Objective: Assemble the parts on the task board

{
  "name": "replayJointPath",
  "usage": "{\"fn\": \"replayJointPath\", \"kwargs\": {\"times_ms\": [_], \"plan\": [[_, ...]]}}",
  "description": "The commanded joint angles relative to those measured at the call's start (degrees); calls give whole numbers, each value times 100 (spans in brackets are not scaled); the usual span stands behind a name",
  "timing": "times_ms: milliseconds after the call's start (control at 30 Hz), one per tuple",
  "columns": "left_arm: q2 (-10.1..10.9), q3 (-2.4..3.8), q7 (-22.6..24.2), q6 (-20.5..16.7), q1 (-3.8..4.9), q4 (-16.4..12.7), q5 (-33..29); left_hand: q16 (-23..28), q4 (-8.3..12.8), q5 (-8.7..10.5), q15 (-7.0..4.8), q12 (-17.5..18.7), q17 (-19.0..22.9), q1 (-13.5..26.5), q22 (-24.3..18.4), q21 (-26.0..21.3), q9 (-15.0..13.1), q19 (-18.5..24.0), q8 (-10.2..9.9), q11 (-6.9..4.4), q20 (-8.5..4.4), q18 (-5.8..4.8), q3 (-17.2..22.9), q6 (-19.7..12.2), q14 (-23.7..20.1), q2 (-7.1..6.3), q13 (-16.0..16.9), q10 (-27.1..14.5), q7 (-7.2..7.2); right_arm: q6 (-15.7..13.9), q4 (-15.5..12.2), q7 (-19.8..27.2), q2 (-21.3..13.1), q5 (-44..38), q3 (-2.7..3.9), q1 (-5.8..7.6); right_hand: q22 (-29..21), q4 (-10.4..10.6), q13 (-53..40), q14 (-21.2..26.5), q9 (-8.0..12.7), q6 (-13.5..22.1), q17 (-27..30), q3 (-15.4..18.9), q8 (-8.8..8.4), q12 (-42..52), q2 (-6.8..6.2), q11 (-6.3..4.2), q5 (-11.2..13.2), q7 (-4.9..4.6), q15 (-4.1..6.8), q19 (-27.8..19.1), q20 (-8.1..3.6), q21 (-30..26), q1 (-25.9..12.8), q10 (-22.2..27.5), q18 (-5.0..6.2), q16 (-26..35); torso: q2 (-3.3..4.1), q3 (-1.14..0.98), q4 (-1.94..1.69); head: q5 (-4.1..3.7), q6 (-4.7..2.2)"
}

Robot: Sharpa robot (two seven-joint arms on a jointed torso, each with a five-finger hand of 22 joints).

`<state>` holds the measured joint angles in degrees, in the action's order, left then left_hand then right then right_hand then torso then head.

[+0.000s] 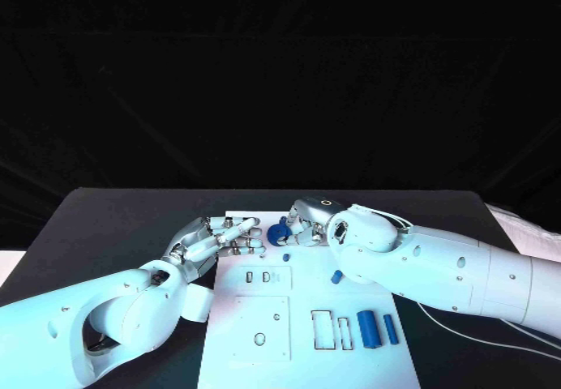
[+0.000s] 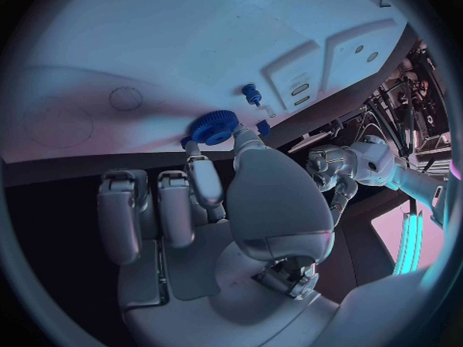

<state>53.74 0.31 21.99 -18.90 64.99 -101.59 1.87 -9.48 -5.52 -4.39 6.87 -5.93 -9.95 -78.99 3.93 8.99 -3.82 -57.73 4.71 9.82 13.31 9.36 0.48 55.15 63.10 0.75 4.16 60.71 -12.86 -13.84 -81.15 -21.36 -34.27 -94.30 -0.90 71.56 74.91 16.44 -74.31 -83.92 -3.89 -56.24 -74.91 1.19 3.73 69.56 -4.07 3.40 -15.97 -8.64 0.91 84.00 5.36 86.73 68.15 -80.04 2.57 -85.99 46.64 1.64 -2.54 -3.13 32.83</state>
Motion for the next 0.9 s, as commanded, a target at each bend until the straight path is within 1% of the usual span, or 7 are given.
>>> {"fn": "replayJointPath", "kwargs": {"times_ms": [33, 333, 467, 567, 667, 733, 900], "plan": [[-6, 4, 4, 69, 6, -16, -8, 28, 52, 17, 28, 43, -11, -35, -9, -44, 8, -28, -34, 4, 8, 110, -5, -19, -7, 51, -6, -22, -25, 130, 30, 73, 16, 375, 0, -1, 724, -37, -22, -469, -1, 27, -844, 35, -5, 56, 24, 27, -75, 4, -42, 51, 46, 14, 46, -35, -70, -46, 1, -2, -6, -18, -2], [2, 4, -9, 48, 6, -16, -8, 33, 64, 16, 29, 46, -14, -43, -10, -49, 8, -29, -37, 6, 9, 109, -1, -22, -8, 55, -6, -24, -27, 1, 21, 149, -12, 438, -1, 0, 773, -114, -60, -476, -12, -2, -881, 71, 13, 103, 26, 21, -55, 13, -41, 84, 49, 34, 213, -55, -81, -65, 2, 3, -3, -8, 9], [4, 4, -9, 49, 6, -16, -8, 35, 71, 16, 29, 48, -16, -48, -10, -53, 8, -30, -39, 7, 10, 109, 1, -24, -9, 58, -7, -26, -28, -363, -82, 233, -117, 383, 0, 0, 787, -152, -80, -478, -19, -39, -891, 74, 26, 129, 53, 12, -56, 24, -34, 93, 46, 40, 300, -69, -84, -71, -3, 1, -9, -22, -8], [10, 4, -8, 50, 6, -15, -8, 35, 71, 16, 29, 48, -16, -48, -10, -53, 8, -30, -39, 7, 10, 109, 1, -24, -9, 58, -7, -26, -28, -780, -261, 389, -308, 392, 5, 0, 821, -211, -109, -482, -25, -86, -911, 60, 37, 166, 86, -4, -78, 39, -22, 117, 37, 54, 418, -92, -91, -82, -3, 1, -1, -26, -10], [29, 4, -2, 47, 6, -13, -8, 35, 71, 16, 29, 48, -16, -48, -10, -53, 8, -30, -39, 7, 10, 109, 1, -24, -9, 58, -7, -26, -28, -1085, -502, 709, -603, 585, 26, 12, 818, -272, -95, -478, -25, -106, -893, 40, 33, 146, 113, -12, -37, 46, -14, 113, 29, 53, 538, -85, -90, -72, -8, -4, 25, -16, -18], [39, 4, 6, 51, 6, -9, -8, 36, 72, 16, 30, 48, -16, -49, -10, -53, 8, -30, -39, 7, 10, 109, 2, -24, -9, 58, -7, -26, -28, -1150, -646, 1026, -827, 846, 40, 33, 800, -316, -72, -471, -21, -106, -866, 26, 24, 113, 132, -14, 66, 46, -11, 100, 25, 45, 625, -68, -86, -55, -15, -3, 37, -26, -31], [30, 3, 29, 74, 5, 50, -8, 42, 94, 15, 30, 51, -22, -66, -9, -63, 7, -33, -42, 7, 11, 110, 10, -25, -9, 66, -7, -26, -25, -964, -819, 2031, -1416, 1814, 59, 112, 745, -569, -24, -460, -14, -99, -829, -84, 11, 38, 212, -17, 245, 39, -5, 57, 18, 20, 1035, -23, -73, -30, -64, -13, 73, -29, -21]]}}
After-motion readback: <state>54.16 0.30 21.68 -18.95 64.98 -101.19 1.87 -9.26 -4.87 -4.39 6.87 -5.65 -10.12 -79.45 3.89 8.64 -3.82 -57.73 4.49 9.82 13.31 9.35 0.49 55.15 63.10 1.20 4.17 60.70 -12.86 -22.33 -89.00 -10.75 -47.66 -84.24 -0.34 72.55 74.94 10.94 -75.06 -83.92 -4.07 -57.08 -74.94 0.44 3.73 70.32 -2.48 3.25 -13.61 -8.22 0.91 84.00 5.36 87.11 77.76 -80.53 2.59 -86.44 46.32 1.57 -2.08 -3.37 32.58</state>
